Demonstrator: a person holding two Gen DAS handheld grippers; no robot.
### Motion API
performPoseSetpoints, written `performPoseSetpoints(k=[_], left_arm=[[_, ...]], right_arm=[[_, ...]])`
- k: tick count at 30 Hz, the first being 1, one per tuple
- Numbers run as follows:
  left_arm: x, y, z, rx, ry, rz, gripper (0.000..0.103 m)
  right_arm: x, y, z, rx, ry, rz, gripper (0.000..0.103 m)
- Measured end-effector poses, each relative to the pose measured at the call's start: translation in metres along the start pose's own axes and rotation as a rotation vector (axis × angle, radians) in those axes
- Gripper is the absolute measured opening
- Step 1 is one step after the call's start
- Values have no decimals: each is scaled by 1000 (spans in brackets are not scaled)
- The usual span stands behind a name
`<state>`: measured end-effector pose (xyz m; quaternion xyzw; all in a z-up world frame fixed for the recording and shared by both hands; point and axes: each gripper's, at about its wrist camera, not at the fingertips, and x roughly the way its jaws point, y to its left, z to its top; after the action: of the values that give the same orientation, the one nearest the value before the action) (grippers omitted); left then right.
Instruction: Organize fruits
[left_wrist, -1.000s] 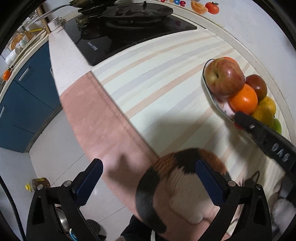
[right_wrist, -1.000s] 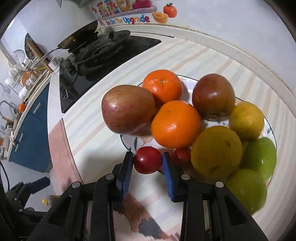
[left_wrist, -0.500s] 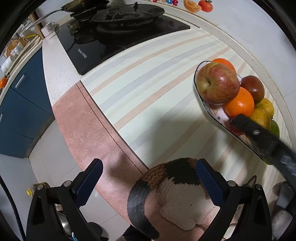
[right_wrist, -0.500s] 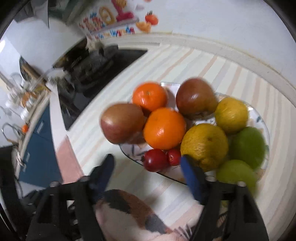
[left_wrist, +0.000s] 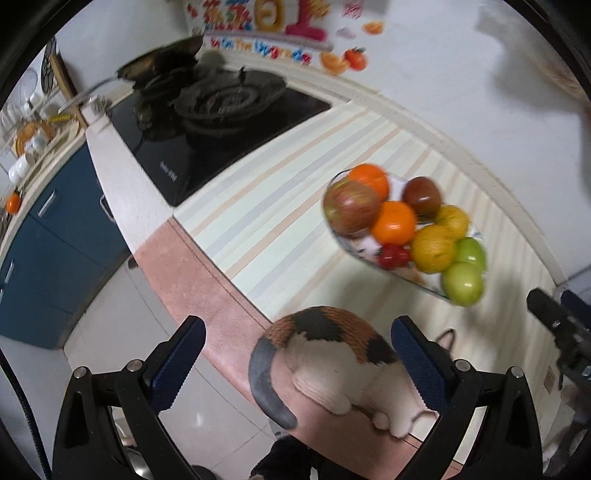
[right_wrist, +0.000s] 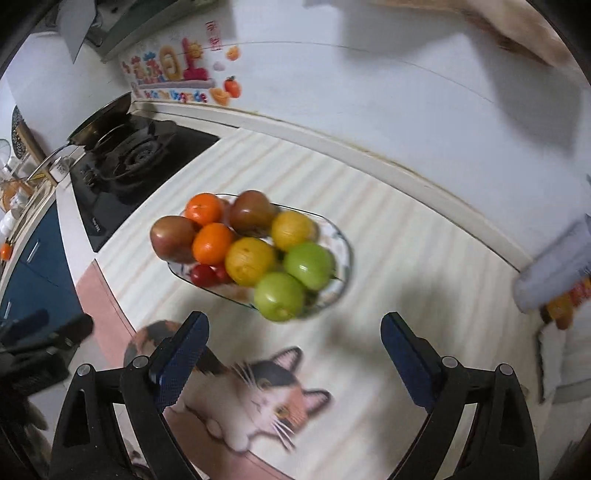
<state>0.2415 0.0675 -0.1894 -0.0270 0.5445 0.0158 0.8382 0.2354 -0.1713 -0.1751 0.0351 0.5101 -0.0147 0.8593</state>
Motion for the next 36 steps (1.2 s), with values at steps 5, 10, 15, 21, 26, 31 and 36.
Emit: performPoseSetpoints(k=[5, 10, 15, 21, 26, 31, 36], left_arm=[[-36, -19, -2, 29, -50, -33, 103], [-71, -34, -8, 54, -95, -59, 103], [-113, -43, -24, 77, -129, -57, 103], [-164, -49, -47, 96, -171, -85, 103], [-201, -51, -60, 111, -211, -87, 103], [-226, -50, -70, 117, -233, -68, 103], [-240, -47, -78, 109, -246, -46, 103]], right_arm=[[-39, -18, -9, 23, -41, -10, 96], [-88, -26, -17, 41, -91, 2, 96], [-135, -27, -36, 37, -117, 25, 96], [-197, -26, -57, 26, -165, 42, 96], [-234, -24, -67, 16, -185, 58, 97], [-257, -24, -76, 13, -195, 59, 97], [-271, -29, -81, 17, -191, 55, 97]])
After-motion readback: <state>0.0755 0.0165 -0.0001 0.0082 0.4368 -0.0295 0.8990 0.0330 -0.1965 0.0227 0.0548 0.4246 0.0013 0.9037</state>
